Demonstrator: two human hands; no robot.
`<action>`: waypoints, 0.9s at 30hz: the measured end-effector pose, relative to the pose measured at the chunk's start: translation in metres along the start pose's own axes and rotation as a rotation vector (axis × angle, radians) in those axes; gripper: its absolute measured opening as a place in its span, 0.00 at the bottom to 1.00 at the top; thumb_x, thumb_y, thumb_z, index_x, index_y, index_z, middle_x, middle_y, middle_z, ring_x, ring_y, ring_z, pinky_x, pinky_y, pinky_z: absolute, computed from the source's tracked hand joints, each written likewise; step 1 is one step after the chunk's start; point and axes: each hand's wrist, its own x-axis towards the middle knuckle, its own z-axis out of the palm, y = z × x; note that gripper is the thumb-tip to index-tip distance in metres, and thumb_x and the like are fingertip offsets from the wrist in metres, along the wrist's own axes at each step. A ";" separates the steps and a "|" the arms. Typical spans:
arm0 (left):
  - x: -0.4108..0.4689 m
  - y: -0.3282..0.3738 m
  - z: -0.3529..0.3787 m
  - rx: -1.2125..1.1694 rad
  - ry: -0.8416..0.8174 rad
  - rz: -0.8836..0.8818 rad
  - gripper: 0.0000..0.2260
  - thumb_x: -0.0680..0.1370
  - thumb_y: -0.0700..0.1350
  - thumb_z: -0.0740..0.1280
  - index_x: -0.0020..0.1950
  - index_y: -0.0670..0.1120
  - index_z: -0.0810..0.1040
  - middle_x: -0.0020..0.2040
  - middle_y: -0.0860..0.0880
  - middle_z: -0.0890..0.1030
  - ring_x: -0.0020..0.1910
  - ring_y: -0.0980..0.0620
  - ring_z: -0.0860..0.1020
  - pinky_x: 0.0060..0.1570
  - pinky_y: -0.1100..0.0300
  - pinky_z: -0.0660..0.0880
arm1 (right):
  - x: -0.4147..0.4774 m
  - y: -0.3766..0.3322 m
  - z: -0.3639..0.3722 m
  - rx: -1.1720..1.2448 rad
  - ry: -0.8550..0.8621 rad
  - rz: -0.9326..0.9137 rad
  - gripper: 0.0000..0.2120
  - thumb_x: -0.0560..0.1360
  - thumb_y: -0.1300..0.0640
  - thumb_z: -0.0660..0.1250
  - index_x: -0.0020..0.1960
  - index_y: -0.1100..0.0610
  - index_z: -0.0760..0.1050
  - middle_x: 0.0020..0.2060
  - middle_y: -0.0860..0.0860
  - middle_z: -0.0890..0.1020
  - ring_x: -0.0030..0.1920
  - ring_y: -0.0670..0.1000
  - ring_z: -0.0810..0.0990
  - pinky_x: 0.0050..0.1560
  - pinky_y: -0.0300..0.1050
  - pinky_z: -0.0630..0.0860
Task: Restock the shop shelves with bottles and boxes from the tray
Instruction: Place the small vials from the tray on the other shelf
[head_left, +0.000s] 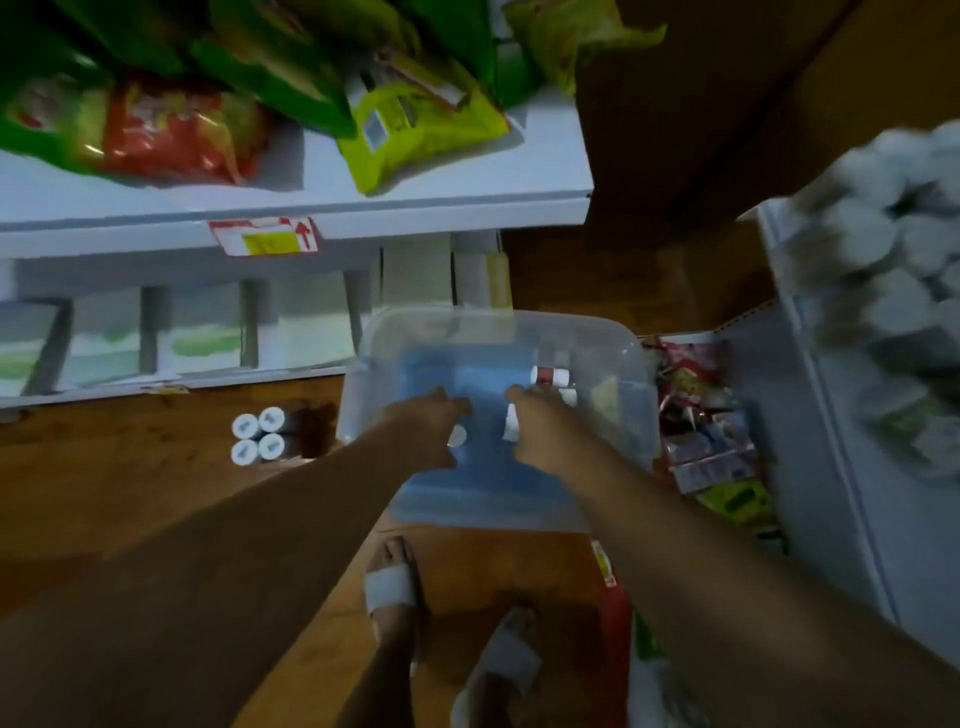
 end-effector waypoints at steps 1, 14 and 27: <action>0.012 -0.004 0.008 0.021 -0.009 0.012 0.32 0.72 0.55 0.80 0.73 0.57 0.71 0.65 0.48 0.72 0.61 0.44 0.79 0.57 0.50 0.78 | 0.014 0.007 0.009 -0.064 0.016 -0.013 0.28 0.68 0.60 0.76 0.66 0.55 0.70 0.59 0.59 0.75 0.62 0.63 0.75 0.55 0.55 0.79; -0.060 0.015 -0.079 -1.104 0.337 0.063 0.14 0.79 0.39 0.75 0.63 0.49 0.83 0.59 0.45 0.84 0.56 0.51 0.83 0.57 0.58 0.78 | -0.065 -0.019 -0.068 0.889 0.297 -0.040 0.28 0.76 0.67 0.75 0.69 0.46 0.74 0.57 0.52 0.83 0.53 0.47 0.84 0.52 0.46 0.82; -0.351 0.167 -0.286 -1.813 0.475 0.567 0.22 0.81 0.39 0.66 0.75 0.49 0.74 0.54 0.43 0.84 0.48 0.46 0.82 0.41 0.57 0.78 | -0.356 -0.130 -0.310 1.739 0.318 -0.522 0.20 0.81 0.67 0.64 0.70 0.52 0.76 0.57 0.66 0.82 0.47 0.56 0.83 0.44 0.45 0.80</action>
